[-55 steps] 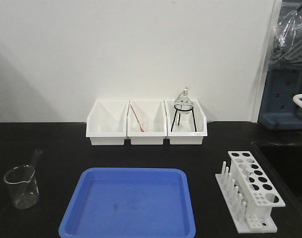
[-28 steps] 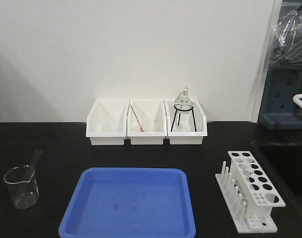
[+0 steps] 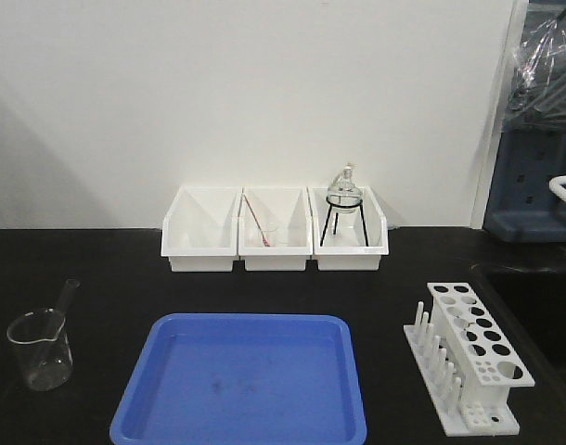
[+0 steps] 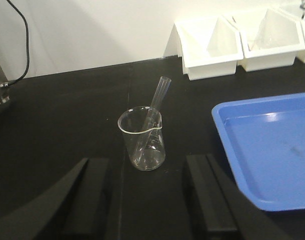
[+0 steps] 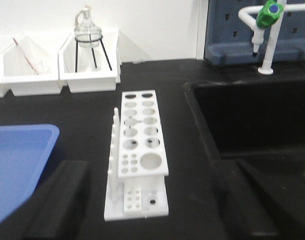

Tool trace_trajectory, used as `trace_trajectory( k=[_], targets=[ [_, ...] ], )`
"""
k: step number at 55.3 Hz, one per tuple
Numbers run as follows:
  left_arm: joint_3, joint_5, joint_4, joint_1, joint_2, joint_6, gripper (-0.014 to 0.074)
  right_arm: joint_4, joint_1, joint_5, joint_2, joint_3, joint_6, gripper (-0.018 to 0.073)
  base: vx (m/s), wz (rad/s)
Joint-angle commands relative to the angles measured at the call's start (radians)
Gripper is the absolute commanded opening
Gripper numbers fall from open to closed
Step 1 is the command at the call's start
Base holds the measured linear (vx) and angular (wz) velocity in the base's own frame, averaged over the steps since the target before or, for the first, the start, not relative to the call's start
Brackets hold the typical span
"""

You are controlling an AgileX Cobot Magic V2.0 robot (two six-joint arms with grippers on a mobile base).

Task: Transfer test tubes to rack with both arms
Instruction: 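Reach the left gripper toward the glass test tube in the beaker, then grasp the test tube with the left gripper and lift it out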

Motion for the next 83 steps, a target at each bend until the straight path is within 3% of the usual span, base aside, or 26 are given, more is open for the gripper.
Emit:
trace_trajectory(
  k=[1, 17, 33, 55, 83],
  targets=[
    [-0.044, -0.152, 0.050, 0.000, 0.060, 0.053, 0.0478, -0.002, -0.003, -0.157, 0.018, -0.034, 0.000, 0.0677, 0.00, 0.00],
    [-0.204, -0.265, 0.058, 0.000, 0.365, 0.075, 0.0478, -0.002, -0.003, -0.168, 0.035, -0.034, 0.000, 0.0660, 0.00, 0.00],
    [-0.407, -0.395, 0.236, 0.000, 0.677, 0.071, 0.0478, -0.003, -0.003, -0.168, 0.035, -0.034, 0.000, 0.0569, 0.00, 0.00],
    [-0.657, -0.430, 0.237, 0.000, 0.982, 0.071, 0.0494, -0.003, -0.003, -0.167, 0.035, -0.034, -0.001, 0.0568, 0.00, 0.00],
    [-0.822, -0.437, 0.236, 0.000, 1.149, 0.070, 0.0494, -0.003, -0.003, -0.167, 0.035, -0.034, -0.001, 0.0568, 0.00, 0.00]
  ],
)
